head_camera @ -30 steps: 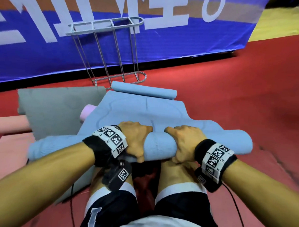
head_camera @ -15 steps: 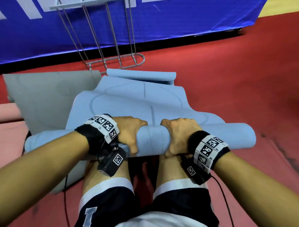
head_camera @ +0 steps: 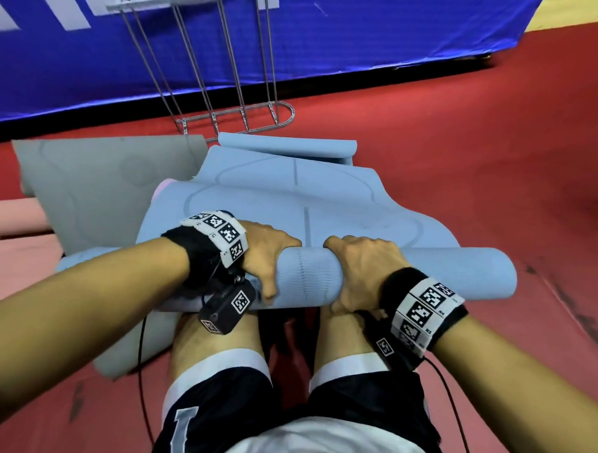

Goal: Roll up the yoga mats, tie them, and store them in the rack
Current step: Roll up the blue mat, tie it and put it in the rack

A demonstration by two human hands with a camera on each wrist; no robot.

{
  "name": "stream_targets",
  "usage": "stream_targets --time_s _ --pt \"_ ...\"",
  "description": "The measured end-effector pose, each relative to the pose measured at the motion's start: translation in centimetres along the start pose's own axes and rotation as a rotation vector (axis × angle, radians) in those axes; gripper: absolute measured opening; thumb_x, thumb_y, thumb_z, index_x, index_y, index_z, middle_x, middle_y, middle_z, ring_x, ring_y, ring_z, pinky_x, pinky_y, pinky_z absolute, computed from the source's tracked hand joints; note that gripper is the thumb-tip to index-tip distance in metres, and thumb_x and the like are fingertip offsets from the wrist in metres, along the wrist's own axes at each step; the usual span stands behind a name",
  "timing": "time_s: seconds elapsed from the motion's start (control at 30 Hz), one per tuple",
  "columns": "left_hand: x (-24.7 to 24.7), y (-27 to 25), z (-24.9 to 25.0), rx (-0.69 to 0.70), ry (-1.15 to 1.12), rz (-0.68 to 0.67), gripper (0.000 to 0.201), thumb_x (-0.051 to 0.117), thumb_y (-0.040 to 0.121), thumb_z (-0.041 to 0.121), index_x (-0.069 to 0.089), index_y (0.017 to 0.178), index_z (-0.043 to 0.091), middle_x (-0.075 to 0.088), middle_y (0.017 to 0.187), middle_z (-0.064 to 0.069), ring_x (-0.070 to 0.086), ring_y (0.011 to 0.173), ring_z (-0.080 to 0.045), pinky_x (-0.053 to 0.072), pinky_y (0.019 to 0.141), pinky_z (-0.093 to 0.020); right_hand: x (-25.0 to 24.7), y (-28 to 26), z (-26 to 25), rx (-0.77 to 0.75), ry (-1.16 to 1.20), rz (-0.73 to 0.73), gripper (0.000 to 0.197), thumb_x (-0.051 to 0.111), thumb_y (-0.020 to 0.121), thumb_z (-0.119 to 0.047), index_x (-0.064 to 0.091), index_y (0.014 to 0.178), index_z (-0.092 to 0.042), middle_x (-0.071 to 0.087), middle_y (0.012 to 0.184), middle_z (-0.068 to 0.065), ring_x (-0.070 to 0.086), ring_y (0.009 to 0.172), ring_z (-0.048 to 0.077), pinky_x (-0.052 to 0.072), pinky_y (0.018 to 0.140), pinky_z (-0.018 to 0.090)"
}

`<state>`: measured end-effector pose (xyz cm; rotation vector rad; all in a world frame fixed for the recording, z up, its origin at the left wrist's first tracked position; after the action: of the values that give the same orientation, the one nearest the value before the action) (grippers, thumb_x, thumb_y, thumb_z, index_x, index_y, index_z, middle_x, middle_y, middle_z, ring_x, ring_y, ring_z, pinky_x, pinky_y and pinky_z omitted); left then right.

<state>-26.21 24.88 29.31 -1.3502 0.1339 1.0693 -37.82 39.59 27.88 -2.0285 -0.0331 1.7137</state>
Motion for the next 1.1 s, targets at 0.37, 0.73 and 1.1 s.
stream_targets --time_s 0.37,0.73,1.1 --pt "-0.7 2.1 -1.1 0.068 -0.315 -0.253 0.073 0.098 0.052 0.013 0.071 0.119 0.025 0.076 0.113 -0.002 0.071 0.11 -0.023 0.056 0.097 -0.048 0.5 0.0 -0.6 0.069 -0.023 0.123 0.077 0.076 0.053 -0.059 0.046 0.116 -0.028 0.06 0.103 -0.004 0.061 0.098 0.025 0.045 0.088 0.04" --pt "2.2 -1.0 -1.0 -0.144 0.475 0.479 0.118 0.075 0.045 0.08 0.027 0.142 0.033 0.052 0.123 -0.004 0.057 0.109 -0.031 0.045 0.094 -0.05 -1.6 2.9 0.2 0.126 0.055 0.01 0.068 0.078 0.045 -0.063 0.044 0.097 -0.035 0.046 0.07 -0.01 0.052 0.076 0.026 0.041 0.071 0.034" --pt "-1.3 -0.1 -0.7 -0.143 0.396 0.376 0.08 0.081 0.048 0.057 0.042 0.116 0.041 0.052 0.079 0.011 0.057 0.077 -0.023 0.044 0.07 -0.032 0.4 2.5 0.1 -0.014 0.025 0.272 0.093 0.074 0.056 -0.066 0.048 0.136 -0.026 0.059 0.129 -0.002 0.058 0.115 0.027 0.042 0.102 0.045"
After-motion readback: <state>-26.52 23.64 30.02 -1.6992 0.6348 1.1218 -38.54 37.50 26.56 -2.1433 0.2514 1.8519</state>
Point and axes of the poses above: each hand's wrist, its own y-axis towards the middle knuckle, its own x-axis out of the palm, z = x × y, the point moved 3 cm from there along y, towards the middle knuckle
